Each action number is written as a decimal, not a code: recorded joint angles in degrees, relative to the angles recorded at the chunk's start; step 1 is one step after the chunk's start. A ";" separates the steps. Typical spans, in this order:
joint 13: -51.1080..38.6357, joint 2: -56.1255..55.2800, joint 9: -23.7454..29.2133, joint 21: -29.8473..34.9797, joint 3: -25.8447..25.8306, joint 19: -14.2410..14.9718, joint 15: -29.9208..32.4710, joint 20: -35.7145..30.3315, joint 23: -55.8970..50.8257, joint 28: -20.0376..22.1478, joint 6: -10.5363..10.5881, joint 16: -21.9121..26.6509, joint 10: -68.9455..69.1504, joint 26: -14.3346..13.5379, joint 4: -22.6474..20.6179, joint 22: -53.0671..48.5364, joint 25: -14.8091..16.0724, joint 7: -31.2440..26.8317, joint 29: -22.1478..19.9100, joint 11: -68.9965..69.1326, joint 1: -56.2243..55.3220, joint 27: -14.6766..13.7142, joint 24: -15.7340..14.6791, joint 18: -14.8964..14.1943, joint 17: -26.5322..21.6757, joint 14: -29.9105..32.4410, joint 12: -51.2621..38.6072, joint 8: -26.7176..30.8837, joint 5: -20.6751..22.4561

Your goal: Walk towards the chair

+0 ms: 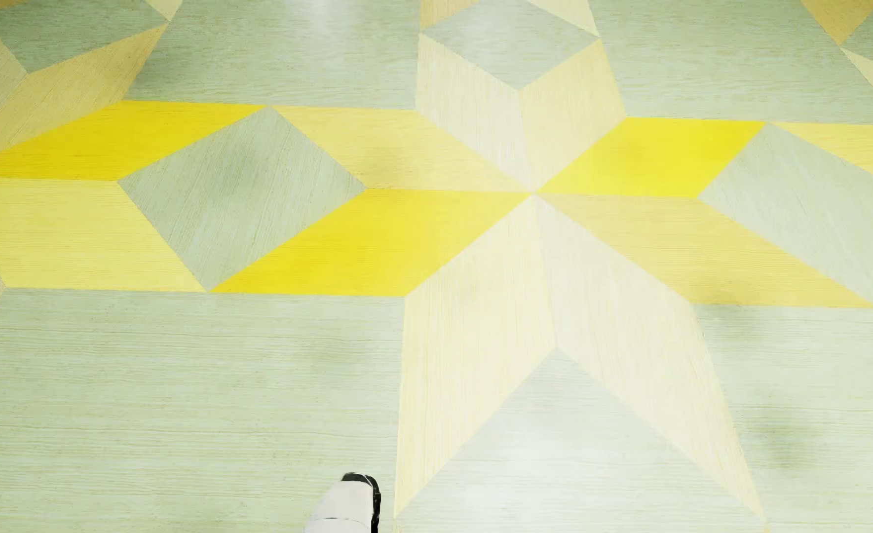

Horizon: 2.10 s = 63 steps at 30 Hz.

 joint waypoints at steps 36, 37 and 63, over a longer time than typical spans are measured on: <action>-9.43 -8.08 -1.40 -4.80 0.68 0.00 10.88 -5.28 -3.12 0.00 -0.24 1.77 37.04 0.00 -0.43 4.75 0.00 0.00 0.00 -1.28 5.62 0.00 0.00 0.00 -2.31 -5.39 -0.45 0.00 3.58; -10.62 -4.98 -1.43 -5.95 2.41 0.00 7.42 -4.73 -4.81 0.00 -0.54 2.13 29.19 0.00 -0.52 4.14 0.00 0.00 0.00 -1.42 3.92 0.00 0.00 0.00 -3.07 -3.28 0.97 0.00 2.99; 11.15 -33.76 -3.75 8.14 -20.33 0.00 23.43 8.04 -2.80 0.00 -1.57 4.86 -2.26 0.00 -5.96 -15.23 0.00 0.00 0.00 -3.47 45.88 0.00 0.00 0.00 1.98 -11.51 -16.12 0.00 1.84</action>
